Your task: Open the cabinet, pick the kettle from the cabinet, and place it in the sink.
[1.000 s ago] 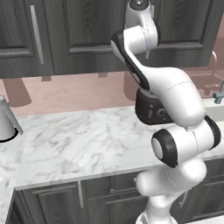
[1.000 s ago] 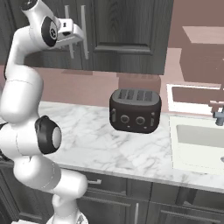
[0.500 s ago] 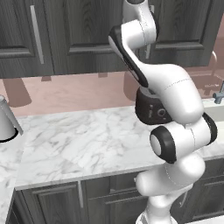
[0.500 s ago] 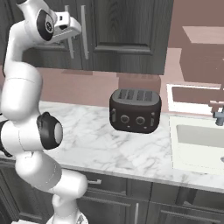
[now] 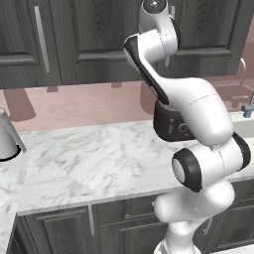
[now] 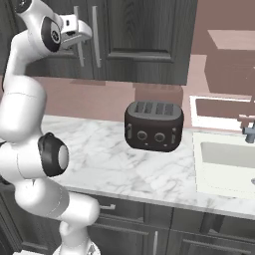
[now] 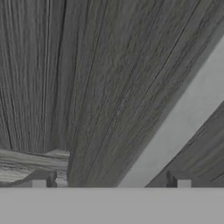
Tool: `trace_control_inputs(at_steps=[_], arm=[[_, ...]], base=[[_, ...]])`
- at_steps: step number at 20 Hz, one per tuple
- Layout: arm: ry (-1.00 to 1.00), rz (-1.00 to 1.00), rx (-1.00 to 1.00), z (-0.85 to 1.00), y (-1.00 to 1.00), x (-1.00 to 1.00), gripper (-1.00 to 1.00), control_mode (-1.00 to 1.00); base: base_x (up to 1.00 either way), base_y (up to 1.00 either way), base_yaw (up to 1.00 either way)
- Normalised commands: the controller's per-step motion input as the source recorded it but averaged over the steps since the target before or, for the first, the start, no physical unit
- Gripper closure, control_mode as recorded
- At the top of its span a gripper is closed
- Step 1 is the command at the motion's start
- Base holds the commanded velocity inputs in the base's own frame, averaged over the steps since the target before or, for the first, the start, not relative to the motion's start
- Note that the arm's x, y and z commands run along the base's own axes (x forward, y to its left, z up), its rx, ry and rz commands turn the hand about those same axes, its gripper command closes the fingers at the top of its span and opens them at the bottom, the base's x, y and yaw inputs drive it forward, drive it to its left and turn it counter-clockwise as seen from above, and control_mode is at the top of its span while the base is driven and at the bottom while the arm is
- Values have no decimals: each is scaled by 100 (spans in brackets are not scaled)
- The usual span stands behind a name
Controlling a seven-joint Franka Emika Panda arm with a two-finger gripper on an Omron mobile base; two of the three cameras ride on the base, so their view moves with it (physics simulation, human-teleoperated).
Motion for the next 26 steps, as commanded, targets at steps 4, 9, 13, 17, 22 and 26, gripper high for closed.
trace_control_inputs(at_steps=[4, 9, 13, 17, 22, 26], arm=[[-15, 0, 5, -15, -6, 15, -100, -100], [-2, 0, 5, -8, -10, 29, -100, -100], [-4, 0, 4, 0, -11, 36, -100, -100], [-1, 0, 6, 0, -13, 44, -100, -100], [-3, 0, 9, -13, -8, 42, -100, -100], [0, 0, 11, -15, -11, 53, -100, -100]], base=[[0, 0, 0], [0, 0, 0], [0, 0, 0], [0, 0, 0], [0, 0, 0], [0, 0, 0]])
